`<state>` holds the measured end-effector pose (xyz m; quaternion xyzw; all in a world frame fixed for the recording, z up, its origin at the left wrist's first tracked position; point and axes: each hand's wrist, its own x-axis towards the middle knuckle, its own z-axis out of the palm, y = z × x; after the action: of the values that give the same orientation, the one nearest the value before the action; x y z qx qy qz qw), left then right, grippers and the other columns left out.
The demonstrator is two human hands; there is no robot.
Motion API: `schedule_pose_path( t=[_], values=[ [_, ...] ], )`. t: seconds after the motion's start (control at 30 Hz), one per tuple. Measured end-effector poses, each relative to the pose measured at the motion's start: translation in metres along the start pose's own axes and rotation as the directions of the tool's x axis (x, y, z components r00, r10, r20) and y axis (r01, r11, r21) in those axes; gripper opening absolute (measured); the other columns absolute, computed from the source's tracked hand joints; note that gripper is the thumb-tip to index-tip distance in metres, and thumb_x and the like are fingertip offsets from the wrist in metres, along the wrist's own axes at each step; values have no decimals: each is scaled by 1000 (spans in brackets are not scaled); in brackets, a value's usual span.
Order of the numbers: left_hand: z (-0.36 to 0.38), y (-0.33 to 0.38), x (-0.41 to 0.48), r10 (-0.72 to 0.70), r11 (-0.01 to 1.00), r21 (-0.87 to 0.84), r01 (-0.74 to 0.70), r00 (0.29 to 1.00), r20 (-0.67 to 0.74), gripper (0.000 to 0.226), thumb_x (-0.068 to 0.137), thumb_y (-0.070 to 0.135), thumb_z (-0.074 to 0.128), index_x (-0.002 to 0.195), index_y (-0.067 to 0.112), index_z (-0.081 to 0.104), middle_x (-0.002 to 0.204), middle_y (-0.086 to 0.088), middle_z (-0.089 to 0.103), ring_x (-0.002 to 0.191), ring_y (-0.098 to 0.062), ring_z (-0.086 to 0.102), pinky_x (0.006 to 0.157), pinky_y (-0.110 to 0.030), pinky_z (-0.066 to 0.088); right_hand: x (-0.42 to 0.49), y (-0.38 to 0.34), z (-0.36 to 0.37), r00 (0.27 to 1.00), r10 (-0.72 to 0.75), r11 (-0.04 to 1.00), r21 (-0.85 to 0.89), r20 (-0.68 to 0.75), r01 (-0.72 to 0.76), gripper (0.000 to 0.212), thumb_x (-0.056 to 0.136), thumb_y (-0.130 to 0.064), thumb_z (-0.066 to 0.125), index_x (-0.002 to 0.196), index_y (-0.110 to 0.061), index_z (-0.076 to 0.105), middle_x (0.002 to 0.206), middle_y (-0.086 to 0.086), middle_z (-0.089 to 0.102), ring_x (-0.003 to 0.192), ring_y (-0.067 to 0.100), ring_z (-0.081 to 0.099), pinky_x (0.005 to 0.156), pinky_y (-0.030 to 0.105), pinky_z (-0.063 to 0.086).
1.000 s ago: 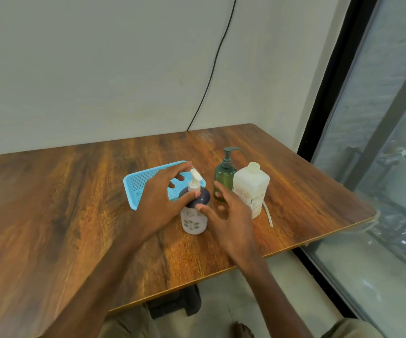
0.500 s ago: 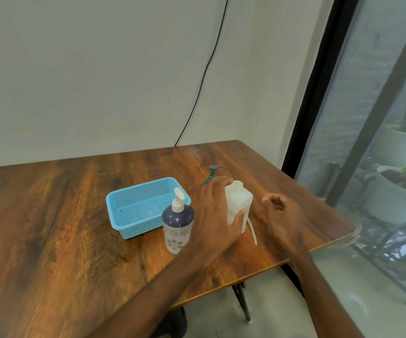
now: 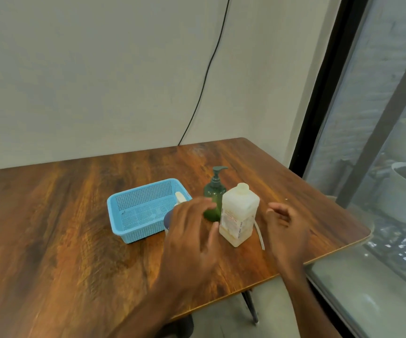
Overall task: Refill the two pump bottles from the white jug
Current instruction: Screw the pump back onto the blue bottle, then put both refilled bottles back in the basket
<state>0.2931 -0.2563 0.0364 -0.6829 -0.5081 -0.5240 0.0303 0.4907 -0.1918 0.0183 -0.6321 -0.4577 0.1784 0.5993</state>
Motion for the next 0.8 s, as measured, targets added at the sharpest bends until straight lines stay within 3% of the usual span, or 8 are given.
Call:
schedule_pose_path(
  t=[0.1, 0.2, 0.27, 0.37, 0.47, 0.63, 0.7, 0.8],
  values=[
    [-16, -15, -19, -29, 999, 36, 34, 990, -140, 60, 83, 21, 84, 133, 18, 52, 135, 1, 56, 129, -3, 41, 112, -18, 34, -39, -21, -12, 992, -107, 983, 142, -70, 116, 14, 92, -14, 71, 100, -25, 72, 95, -16, 71, 87, 5, 67, 71, 20, 54],
    [-17, -36, -23, -319, 947, 19, 321, 945, -66, 88, 74, 32, 91, 144, 21, 39, 145, 1, 44, 133, -3, 34, 107, -7, 25, -56, -45, -7, 971, -238, 958, 166, 20, 232, 14, 90, -13, 72, 101, -21, 71, 101, -14, 71, 93, 8, 68, 68, 20, 55],
    [-13, -52, -22, -433, 901, 50, 431, 901, 23, 97, 70, 44, 92, 147, 27, 33, 145, 6, 40, 131, -5, 35, 103, -15, 29, -57, -60, 3, 950, -284, 952, 155, 129, 264, 13, 90, -17, 73, 101, -24, 70, 101, -14, 71, 94, 7, 69, 68, 22, 56],
    [-9, -69, -19, -433, 900, 0, 436, 893, 123, 81, 68, 59, 86, 132, 43, 38, 131, 15, 51, 122, -8, 53, 97, -25, 44, -56, -75, 24, 915, -291, 956, 111, 280, 270, 15, 90, -16, 73, 103, -24, 70, 98, -15, 71, 91, 2, 68, 70, 14, 55],
    [-13, -74, -14, -408, 907, -60, 417, 905, 118, 75, 62, 51, 93, 123, 39, 50, 119, 21, 60, 107, 1, 59, 91, -26, 52, -58, -78, 47, 879, -225, 972, 30, 421, 234, 20, 91, -13, 73, 108, -23, 69, 101, -16, 69, 90, -2, 66, 70, 6, 51],
    [-35, -81, -2, -417, 896, -154, 417, 908, 38, 75, 60, 49, 97, 122, 34, 57, 116, 22, 62, 104, 1, 60, 88, -27, 56, -66, -67, 74, 831, -145, 979, -41, 536, 198, 25, 95, -10, 67, 113, -26, 68, 107, -16, 69, 96, -2, 64, 86, 17, 57],
    [-53, -86, 13, -414, 897, -173, 407, 910, -6, 76, 59, 49, 98, 122, 34, 59, 117, 20, 65, 102, -4, 62, 86, -26, 55, -68, -64, 86, 792, -189, 961, -58, 580, 272, 32, 94, -10, 66, 122, -26, 65, 119, -15, 67, 106, -3, 61, 94, 19, 55],
    [-82, -100, 40, -400, 912, -106, 396, 917, -10, 84, 57, 60, 92, 126, 26, 58, 122, 11, 64, 104, -12, 64, 92, -29, 56, -69, -60, 111, 632, -229, 875, -129, 740, 468, 54, 92, -26, 71, 141, -34, 49, 149, -14, 47, 139, 4, 41, 116, 24, 33]
  ],
)
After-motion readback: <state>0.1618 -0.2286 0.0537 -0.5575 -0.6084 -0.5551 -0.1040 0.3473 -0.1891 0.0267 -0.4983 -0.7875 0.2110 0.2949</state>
